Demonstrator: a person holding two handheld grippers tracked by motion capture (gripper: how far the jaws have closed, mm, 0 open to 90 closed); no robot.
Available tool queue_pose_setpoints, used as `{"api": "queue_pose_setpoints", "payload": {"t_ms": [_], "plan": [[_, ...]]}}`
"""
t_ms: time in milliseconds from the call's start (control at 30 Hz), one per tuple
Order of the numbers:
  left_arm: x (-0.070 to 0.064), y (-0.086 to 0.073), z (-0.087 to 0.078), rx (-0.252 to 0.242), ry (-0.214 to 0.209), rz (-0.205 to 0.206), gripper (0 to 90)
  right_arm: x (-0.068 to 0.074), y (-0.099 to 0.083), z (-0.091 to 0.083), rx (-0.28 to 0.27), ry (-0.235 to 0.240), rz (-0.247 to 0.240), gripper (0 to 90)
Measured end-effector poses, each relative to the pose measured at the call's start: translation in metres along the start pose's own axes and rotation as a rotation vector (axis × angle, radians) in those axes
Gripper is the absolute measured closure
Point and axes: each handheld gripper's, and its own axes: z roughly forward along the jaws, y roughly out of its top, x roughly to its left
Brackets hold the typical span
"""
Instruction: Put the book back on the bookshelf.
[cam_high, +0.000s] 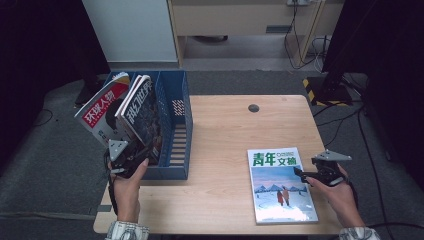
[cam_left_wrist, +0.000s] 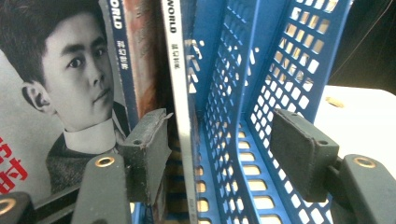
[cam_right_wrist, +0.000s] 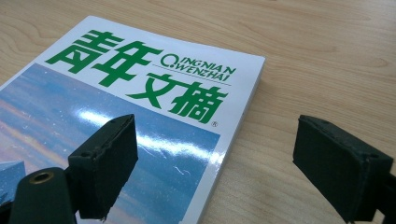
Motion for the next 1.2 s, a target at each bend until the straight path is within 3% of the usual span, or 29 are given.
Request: {"api": "queue_pose_setpoints", "payload": {"t_ms": [267,467,633,700,900,967,1200], "plan": [[-0.008,0.005,-0.006,-0.017,-0.022,0.006,35.8,0.001,0.000,0.001,0.004,-0.001,-0.004,13.7],[-0.017,0.007,-0.001,-0.011,-0.056,0.028,34.1,0.001,0.000,0.002,0.003,-0.004,-0.008,13.3],[-0.025,0.008,0.005,0.000,-0.097,0.044,32.6,0.002,0.000,0.002,0.008,0.003,-0.006,12.8],[-0.029,0.006,0.011,0.008,-0.136,0.039,30.8,0.003,0.000,0.003,0.007,0.004,-0.012,12.6],[-0.039,0.004,0.021,0.022,-0.179,0.062,25.8,0.004,0.000,0.003,0.009,0.008,-0.013,12.2],[-0.043,0.003,0.023,0.033,-0.183,0.086,24.5,0.003,0.000,0.004,0.009,0.008,-0.012,11.8],[-0.049,0.000,0.028,0.045,-0.206,0.098,22.8,0.004,0.000,0.004,0.008,0.008,-0.015,11.4]]}}
